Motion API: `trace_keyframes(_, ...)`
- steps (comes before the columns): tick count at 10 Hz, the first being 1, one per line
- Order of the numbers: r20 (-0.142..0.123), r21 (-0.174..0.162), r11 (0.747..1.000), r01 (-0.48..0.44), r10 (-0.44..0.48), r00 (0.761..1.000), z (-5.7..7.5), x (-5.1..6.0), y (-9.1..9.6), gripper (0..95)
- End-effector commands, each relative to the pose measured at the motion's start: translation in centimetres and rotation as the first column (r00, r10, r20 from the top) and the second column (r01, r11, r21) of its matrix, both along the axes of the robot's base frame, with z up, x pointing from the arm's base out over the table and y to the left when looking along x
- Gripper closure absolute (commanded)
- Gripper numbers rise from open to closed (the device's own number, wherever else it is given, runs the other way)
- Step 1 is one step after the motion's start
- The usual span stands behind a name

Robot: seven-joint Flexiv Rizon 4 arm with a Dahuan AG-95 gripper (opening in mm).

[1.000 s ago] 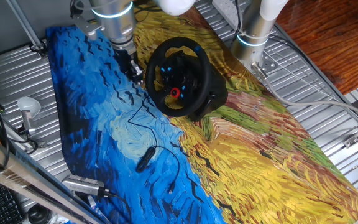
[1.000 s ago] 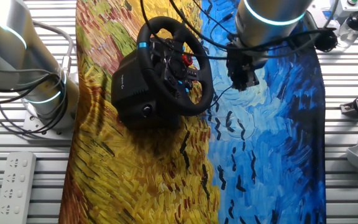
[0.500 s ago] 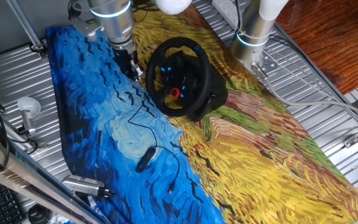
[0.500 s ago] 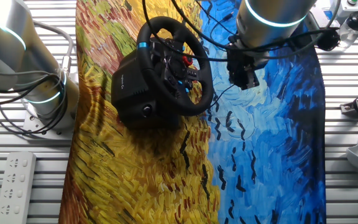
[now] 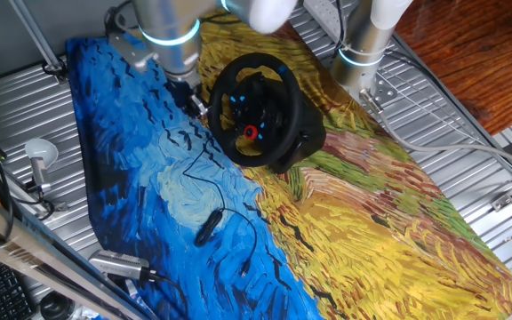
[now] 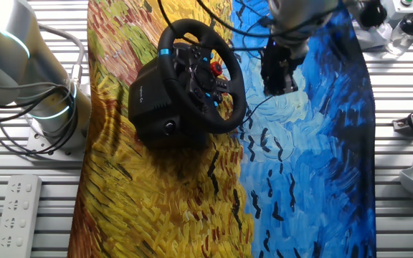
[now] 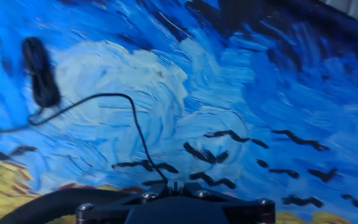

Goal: Rotate the steering wheel 90 degrees clockwise

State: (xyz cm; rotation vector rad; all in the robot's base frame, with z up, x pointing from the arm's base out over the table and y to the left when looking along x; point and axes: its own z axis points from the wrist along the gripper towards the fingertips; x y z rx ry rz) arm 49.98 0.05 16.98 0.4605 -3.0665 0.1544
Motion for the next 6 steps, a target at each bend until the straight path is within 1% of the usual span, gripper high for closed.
trace_keyframes(1, -0.035, 0.057, 0.997, -0.047, 0.049, 0.998, 0.11, 0.02, -0.02, 95.0)
trace_keyframes(2, -0.066, 0.096, 0.994, -0.049, 0.055, 0.996, 0.25, 0.03, 0.0, 95.0)
trace_keyframes(3, -0.084, 0.104, 0.993, -0.054, 0.063, 0.995, 0.28, 0.04, 0.01, 95.0)
trace_keyframes(4, -0.096, 0.11, 0.992, -0.056, 0.067, 0.993, 0.3, 0.04, 0.01, 95.0)
trace_keyframes(5, -0.124, 0.121, 0.991, -0.062, 0.077, 0.989, 0.39, 0.03, 0.03, 95.0)
trace_keyframes(6, -0.143, 0.131, 0.989, -0.066, 0.085, 0.986, 0.45, 0.03, 0.04, 95.0)
